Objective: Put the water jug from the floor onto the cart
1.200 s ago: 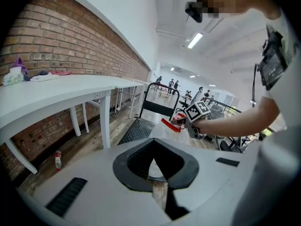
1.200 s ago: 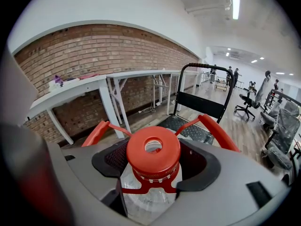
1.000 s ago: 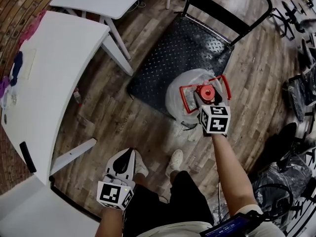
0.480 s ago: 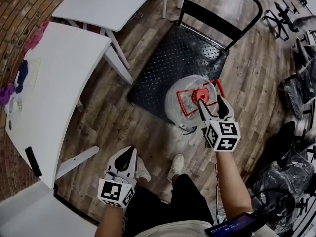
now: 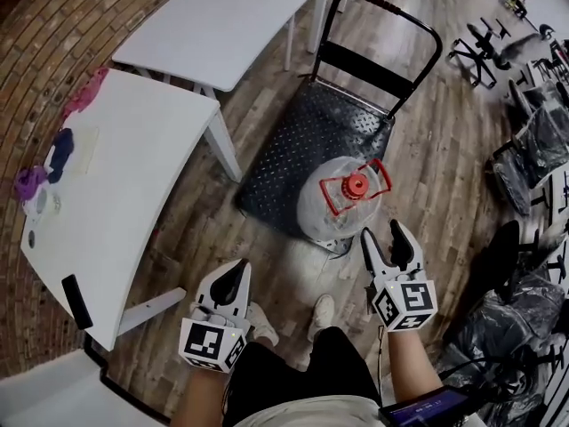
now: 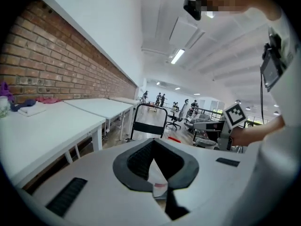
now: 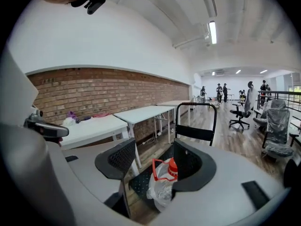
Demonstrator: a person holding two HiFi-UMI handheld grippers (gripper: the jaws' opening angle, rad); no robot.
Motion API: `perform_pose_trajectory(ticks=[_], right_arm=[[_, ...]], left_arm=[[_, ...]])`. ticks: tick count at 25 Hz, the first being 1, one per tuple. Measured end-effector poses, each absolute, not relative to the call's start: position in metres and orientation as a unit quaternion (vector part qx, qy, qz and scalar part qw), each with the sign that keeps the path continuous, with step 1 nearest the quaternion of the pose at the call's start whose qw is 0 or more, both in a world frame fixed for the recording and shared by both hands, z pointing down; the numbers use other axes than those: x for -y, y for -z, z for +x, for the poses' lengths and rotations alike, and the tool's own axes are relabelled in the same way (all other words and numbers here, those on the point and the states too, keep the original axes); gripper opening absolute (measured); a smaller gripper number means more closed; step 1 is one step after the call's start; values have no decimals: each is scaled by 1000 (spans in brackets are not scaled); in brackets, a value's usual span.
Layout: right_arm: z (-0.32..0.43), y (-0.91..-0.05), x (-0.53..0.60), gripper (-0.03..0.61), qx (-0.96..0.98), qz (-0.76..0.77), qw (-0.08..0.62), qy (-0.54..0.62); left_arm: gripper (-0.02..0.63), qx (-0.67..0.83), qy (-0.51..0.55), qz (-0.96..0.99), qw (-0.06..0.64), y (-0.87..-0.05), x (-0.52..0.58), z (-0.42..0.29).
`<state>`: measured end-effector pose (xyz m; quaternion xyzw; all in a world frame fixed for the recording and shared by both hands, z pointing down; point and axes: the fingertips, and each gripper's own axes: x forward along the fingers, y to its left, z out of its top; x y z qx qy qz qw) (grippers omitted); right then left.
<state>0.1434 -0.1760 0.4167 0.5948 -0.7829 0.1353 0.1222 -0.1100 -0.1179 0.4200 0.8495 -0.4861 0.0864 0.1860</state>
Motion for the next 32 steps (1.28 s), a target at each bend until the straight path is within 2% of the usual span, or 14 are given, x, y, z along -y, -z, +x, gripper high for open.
perform_pose_trajectory(ticks=[4,6,12,15,17,25,32], right_arm=[[130,-378,143,194,778,609,110,-109],[125,-358,126,130,773,617,106,-96],[108,-307,84,92,766,631,93,-74],[107,-291,68,31,763,638,80,-68],[111,-284,52,13,761,640,78,-67],[141,-255,16,3,768,637,64,-36],[185,-245,-23,3,772,633,42,-45]], left_arm=[[-2,480,-71,858,169,-394,109,-127],[-2,477,-62,860,167,-379,101,-134],[-2,461,-37,873,157,-326,87,-147],[-2,450,-33,881,139,-307,79,-144],[-2,450,-29,882,134,-297,66,-140],[-2,479,-5,871,109,-263,41,-131],[-2,476,-7,874,95,-244,1,-77]])
